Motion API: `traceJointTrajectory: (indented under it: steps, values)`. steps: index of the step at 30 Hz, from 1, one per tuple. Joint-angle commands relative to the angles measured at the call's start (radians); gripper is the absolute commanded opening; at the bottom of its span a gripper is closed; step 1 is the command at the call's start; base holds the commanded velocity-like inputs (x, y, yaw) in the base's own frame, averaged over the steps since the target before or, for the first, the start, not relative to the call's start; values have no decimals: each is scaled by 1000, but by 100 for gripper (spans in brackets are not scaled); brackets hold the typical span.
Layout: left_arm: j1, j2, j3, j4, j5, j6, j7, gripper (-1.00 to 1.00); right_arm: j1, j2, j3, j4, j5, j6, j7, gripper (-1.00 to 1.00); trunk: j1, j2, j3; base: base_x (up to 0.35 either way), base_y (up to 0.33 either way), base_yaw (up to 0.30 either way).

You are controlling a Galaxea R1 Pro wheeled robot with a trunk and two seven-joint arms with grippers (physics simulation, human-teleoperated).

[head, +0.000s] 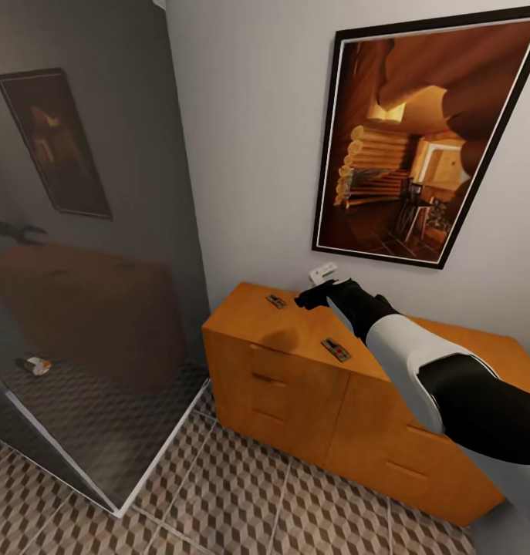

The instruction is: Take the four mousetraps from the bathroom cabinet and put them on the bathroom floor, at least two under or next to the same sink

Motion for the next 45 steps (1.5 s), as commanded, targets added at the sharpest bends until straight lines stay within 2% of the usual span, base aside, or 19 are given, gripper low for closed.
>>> traceJointTrajectory:
  steps: [1,17,37,45]
  values:
    - [-2,-1,-9,4,2,-5,5,100,-1,0,0,7,8,5,5,100,1,-2,-2,37,-10,0]
    - [-2,-1,-9,4,2,-5,5,100,-1,7,0,70,6,0,6,100,1,-2,-2,8,-2,0]
    - [-2,-1,-9,4,2,-5,5,100,-1,21,-1,137,2,-76,8,100,1,-2,-2,3,0,0]
    - [-2,-1,-9,4,2,-5,5,100,-1,22,-1,142,2,-85,10,100,1,-2,-2,123,22,0]
